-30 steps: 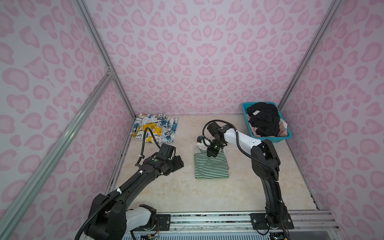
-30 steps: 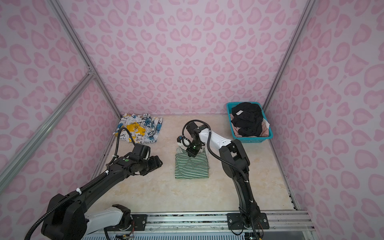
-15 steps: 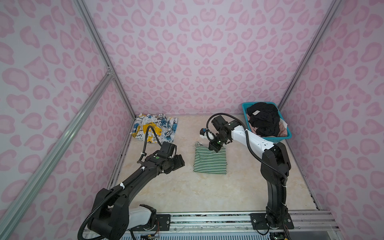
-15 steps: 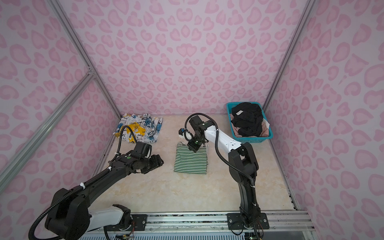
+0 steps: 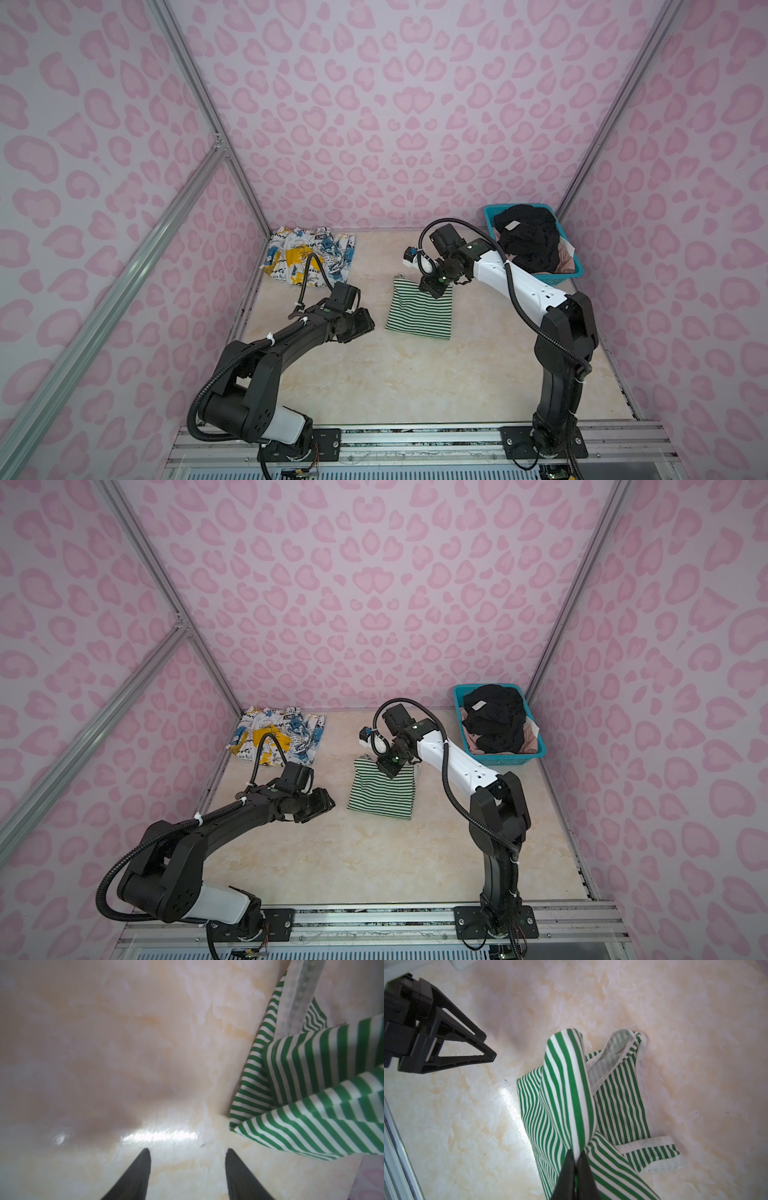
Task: Fold and stack the mixed laundry pile
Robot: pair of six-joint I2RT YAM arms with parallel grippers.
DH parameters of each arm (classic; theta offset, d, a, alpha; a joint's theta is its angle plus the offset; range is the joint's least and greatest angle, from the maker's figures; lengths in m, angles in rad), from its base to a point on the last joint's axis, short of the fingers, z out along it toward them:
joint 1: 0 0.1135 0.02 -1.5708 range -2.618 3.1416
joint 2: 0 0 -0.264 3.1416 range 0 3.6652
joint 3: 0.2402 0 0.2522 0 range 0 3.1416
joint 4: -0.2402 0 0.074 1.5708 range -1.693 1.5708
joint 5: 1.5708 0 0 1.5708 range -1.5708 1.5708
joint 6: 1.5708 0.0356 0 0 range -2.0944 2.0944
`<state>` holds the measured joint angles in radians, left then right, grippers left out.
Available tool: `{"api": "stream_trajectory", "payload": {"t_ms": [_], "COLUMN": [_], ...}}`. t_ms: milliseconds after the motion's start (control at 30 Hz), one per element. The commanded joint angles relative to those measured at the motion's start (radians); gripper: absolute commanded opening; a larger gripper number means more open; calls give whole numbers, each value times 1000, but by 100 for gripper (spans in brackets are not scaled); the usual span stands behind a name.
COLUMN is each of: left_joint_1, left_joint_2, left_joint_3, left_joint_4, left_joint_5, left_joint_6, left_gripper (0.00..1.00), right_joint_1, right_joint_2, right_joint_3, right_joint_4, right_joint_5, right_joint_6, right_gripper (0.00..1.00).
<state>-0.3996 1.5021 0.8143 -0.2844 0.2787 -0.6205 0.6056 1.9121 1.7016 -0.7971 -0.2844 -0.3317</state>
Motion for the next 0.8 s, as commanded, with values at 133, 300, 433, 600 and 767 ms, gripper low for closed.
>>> {"api": "stream_trajectory", "payload": {"t_ms": [133, 300, 433, 600, 767], "left_joint_1": [1, 1, -1, -1, -1], "left_joint_2": [6, 14, 29, 117, 277], "left_joint_3": [58, 70, 103, 202, 363], "left_joint_4": [40, 34, 32, 30, 27], "left_joint_5": [46, 79, 90, 106, 140], "left_joint_6": [26, 57, 85, 156, 240], "left_gripper": [58, 67, 71, 75, 75], "right_joint_1": [-86, -129, -129, -129, -128], "right_joint_2": [143, 373, 426, 250, 79], "right_joint_3": [15, 227, 266, 112, -28], "right_joint_4": [171, 46, -6, 69, 72], "right_joint_5": [62, 149, 200, 221, 267], "right_joint_6": [109, 176, 205, 266, 336], "right_gripper": [0, 16, 35, 46, 51]}}
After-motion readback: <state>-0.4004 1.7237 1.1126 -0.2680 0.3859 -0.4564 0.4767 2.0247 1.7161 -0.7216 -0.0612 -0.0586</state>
